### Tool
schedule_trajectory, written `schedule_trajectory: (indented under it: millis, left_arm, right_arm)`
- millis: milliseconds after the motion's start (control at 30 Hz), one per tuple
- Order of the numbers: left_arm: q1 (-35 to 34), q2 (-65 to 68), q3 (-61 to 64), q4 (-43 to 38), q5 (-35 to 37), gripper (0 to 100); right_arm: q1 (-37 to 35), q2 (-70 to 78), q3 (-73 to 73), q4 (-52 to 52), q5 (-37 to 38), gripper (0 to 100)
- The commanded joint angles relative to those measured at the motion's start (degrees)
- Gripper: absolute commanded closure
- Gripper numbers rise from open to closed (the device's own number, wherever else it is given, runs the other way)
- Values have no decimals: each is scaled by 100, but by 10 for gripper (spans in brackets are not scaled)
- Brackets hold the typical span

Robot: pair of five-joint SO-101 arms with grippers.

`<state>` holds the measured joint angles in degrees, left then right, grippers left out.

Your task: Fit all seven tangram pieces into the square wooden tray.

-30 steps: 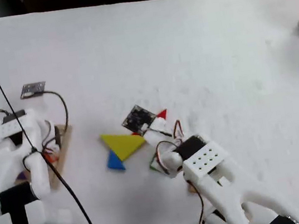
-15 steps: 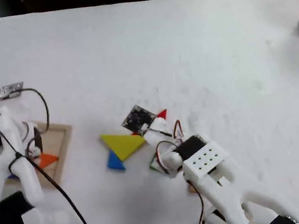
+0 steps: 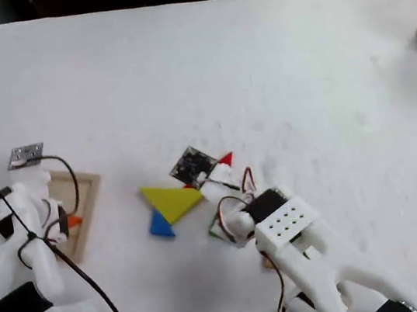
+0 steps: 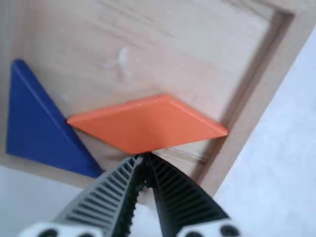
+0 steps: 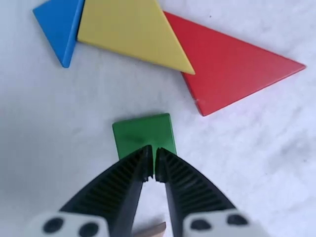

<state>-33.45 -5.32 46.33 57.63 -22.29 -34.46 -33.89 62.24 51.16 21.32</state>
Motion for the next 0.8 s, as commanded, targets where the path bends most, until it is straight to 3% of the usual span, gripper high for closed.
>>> schedule_trajectory:
  millis: [0, 300, 600, 767]
  left_arm:
    - [-180, 233, -448, -123, -9, 976]
    - [-374, 954, -1380, -53, -9, 976]
    - [-330, 752, -2479, 1240, 0, 976]
    - [-57, 48, -2576, 1468, 105, 976]
  right_arm:
    - [-22, -171, -44, -110, 79, 981]
    - [-22, -171, -44, -110, 88, 981]
    - [-22, -171, -44, -119, 88, 981]
    - [-22, -171, -44, -119, 88, 981]
